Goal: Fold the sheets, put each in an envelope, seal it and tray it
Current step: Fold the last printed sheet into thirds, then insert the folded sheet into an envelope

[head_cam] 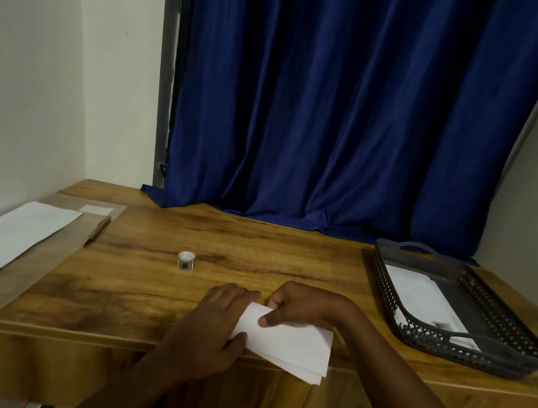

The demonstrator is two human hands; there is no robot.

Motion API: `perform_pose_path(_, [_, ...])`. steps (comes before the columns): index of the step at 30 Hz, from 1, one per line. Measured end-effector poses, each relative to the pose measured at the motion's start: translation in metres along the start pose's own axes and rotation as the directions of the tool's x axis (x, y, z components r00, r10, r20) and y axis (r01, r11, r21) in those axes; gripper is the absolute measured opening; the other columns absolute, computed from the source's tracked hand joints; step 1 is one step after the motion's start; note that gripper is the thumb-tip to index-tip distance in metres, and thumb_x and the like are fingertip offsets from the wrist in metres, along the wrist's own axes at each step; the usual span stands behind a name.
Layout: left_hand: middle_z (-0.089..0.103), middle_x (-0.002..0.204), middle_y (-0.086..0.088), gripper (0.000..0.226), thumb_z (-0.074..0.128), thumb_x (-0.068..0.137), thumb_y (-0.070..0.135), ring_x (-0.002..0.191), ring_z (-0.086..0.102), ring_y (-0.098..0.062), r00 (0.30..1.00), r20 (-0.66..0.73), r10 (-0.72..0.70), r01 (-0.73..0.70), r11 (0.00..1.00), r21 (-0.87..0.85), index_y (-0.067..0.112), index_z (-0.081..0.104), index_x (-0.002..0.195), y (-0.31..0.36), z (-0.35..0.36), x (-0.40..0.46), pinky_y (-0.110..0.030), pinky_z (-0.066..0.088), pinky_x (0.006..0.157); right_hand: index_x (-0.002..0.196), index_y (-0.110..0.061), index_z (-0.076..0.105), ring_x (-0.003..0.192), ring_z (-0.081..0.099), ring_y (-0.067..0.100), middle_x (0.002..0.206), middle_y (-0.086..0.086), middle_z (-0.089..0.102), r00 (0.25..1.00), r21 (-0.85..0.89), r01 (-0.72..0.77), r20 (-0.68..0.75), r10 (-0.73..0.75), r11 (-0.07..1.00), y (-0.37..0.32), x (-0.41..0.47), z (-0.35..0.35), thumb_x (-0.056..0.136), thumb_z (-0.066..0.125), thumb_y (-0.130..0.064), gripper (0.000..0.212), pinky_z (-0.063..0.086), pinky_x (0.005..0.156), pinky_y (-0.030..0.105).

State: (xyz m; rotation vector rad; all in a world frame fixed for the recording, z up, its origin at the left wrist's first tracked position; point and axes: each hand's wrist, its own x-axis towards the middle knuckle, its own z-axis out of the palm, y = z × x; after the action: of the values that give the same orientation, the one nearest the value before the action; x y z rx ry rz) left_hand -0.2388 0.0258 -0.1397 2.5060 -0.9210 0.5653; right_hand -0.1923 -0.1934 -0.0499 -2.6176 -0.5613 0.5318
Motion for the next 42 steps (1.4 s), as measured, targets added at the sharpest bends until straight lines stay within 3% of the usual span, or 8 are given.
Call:
perform_pose_path(5, [0.021,0.165,0.007,0.066,0.047,0.100,0.041,0.154,0.010,-0.011,0.997,-0.065,-0.046,0.032,0.978,-0.208,0.022,0.023,0.159,-0.004,0.000,-0.006,-0.035,0.019,0.122,0.112,-0.005,0.071,0.099,0.070,0.033,0.114,0.017,0.073,0.992,0.328,0.047,0.092,-0.081,0.943,-0.001,0.008,0.009,0.087,0.077,-0.035,0.039,0.056,0.089,0.047])
perform_pose_path(13, [0.036,0.142,0.037,0.052,0.060,0.098,0.030,0.129,0.032,0.023,0.842,-0.251,-0.478,0.264,0.769,-0.582,0.040,0.039,0.144,0.000,-0.032,-0.005,-0.011,0.030,0.101,0.102,-0.013,0.072,0.087,0.074,0.021,0.099,0.003,0.078,0.941,0.718,0.084,-0.286,0.182,0.691,-0.009,0.026,0.037,0.092,0.072,-0.033,0.023,0.055,0.073,0.032])
perform_pose_path(17, [0.046,0.142,0.026,0.055,0.070,0.093,0.025,0.131,0.041,0.011,0.862,-0.235,-0.448,0.337,0.855,-0.393,0.043,0.046,0.139,-0.035,-0.068,-0.026,-0.015,0.035,0.103,0.099,-0.021,0.071,0.082,0.071,0.013,0.093,-0.005,0.075,0.866,0.623,0.187,-0.470,0.172,0.760,-0.010,0.024,0.050,0.094,0.068,-0.035,0.015,0.050,0.065,0.024])
perform_pose_path(21, [0.058,0.132,0.014,0.039,0.071,0.091,0.023,0.123,0.053,-0.007,0.773,-0.316,-0.550,0.480,0.833,-0.275,0.035,0.061,0.127,-0.102,-0.125,-0.044,-0.034,0.044,0.104,0.098,-0.027,0.068,0.086,0.068,0.012,0.098,-0.010,0.072,0.834,0.605,0.231,-0.527,0.166,0.762,-0.006,0.024,0.056,0.093,0.069,-0.036,0.010,0.049,0.066,0.026])
perform_pose_path(26, [0.062,0.133,-0.005,0.037,0.075,0.087,0.036,0.125,0.055,-0.025,0.607,-0.296,-0.737,0.767,0.642,-0.024,0.022,0.068,0.120,-0.188,-0.188,-0.071,-0.041,0.042,0.108,0.106,-0.024,0.066,0.086,0.068,0.016,0.100,-0.008,0.068,0.824,0.546,0.188,-0.540,0.172,0.816,0.000,0.030,0.059,0.093,0.068,-0.040,0.020,0.051,0.066,0.029])
perform_pose_path(32, [0.057,0.139,-0.009,0.098,0.055,0.064,0.091,0.125,0.054,-0.034,0.359,-0.077,-0.930,0.887,0.314,0.340,0.027,0.053,0.138,-0.247,-0.203,-0.102,-0.046,0.047,0.102,0.117,-0.016,0.066,0.084,0.068,0.018,0.104,0.000,0.069,0.821,0.549,0.174,-0.540,0.188,0.817,0.008,0.035,0.058,0.093,0.066,-0.040,0.033,0.049,0.063,0.028])
perform_pose_path(37, [0.063,0.128,-0.004,0.083,0.050,0.068,0.087,0.119,0.057,-0.030,0.340,-0.141,-0.930,0.892,0.272,0.360,0.033,0.056,0.131,-0.258,-0.195,-0.107,-0.045,0.049,0.100,0.121,-0.014,0.064,0.086,0.069,0.019,0.110,0.003,0.070,0.832,0.574,0.175,-0.521,0.192,0.800,0.011,0.036,0.058,0.093,0.066,-0.040,0.038,0.050,0.063,0.028])
perform_pose_path(42, [0.069,0.110,-0.007,0.048,0.065,0.088,0.053,0.102,0.065,-0.023,0.452,-0.120,-0.884,0.838,0.375,0.396,0.017,0.064,0.118,-0.247,-0.201,-0.096,-0.031,0.052,0.089,0.125,-0.011,0.064,0.088,0.068,0.020,0.114,0.006,0.070,0.831,0.604,0.184,-0.517,0.205,0.776,0.010,0.036,0.057,0.093,0.068,-0.038,0.042,0.050,0.066,0.029])
